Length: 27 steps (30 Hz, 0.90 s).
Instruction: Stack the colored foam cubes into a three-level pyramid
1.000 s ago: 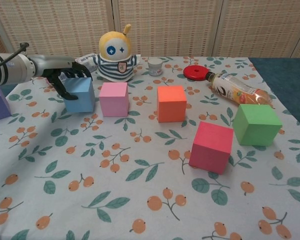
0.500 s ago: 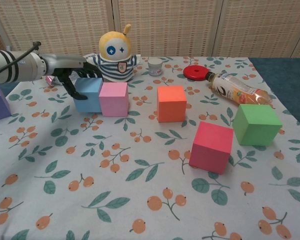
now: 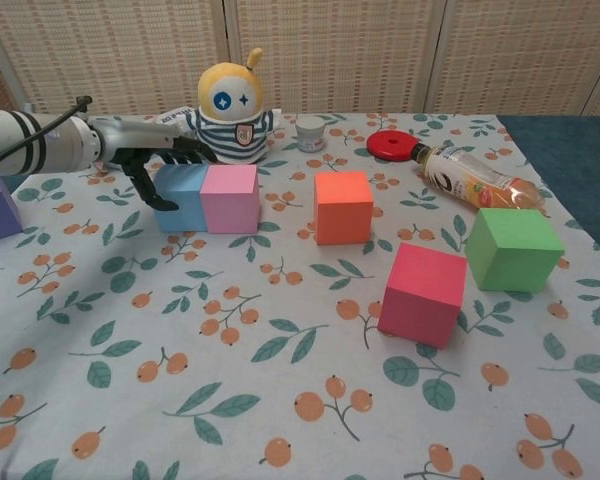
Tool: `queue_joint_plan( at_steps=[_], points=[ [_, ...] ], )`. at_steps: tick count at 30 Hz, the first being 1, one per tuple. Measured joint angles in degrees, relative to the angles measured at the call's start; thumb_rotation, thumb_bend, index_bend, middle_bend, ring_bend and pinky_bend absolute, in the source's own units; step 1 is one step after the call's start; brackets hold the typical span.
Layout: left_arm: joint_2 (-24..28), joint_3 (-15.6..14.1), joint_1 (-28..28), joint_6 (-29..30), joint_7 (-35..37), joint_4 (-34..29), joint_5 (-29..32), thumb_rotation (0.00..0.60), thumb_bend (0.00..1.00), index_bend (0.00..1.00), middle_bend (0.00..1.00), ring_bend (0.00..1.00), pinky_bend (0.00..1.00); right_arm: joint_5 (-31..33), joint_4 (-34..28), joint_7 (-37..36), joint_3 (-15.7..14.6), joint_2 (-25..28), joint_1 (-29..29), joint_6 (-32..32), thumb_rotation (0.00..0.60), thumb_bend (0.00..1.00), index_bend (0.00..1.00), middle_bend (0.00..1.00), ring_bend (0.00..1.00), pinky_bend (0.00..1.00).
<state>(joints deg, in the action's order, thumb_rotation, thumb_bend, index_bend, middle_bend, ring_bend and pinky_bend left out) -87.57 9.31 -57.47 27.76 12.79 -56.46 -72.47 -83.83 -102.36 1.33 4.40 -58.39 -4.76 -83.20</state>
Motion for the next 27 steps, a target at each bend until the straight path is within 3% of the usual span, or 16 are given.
queue_joint_plan(
  at_steps=[9,27],
  points=[
    [0.76,-0.31,0.65,0.57,0.15,0.01,0.11,0.6,0.33,0.08,0.13,0.12,0.13,0.04,0.06,-0.09,-0.02,-0.07,-0.01,0.04,0.597,0.0,0.0,0.0,0.0,0.0],
    [-0.11,-0.16,0.92,1.21,-2.01,0.51,1.71,0.6,0.33,0.1,0.27,0.2,0.14,-0.04,0.07,-0.39,-0.13,0.05,0.39,-0.53,0.597,0.0,0.0,0.0,0.0,0.0]
  ],
)
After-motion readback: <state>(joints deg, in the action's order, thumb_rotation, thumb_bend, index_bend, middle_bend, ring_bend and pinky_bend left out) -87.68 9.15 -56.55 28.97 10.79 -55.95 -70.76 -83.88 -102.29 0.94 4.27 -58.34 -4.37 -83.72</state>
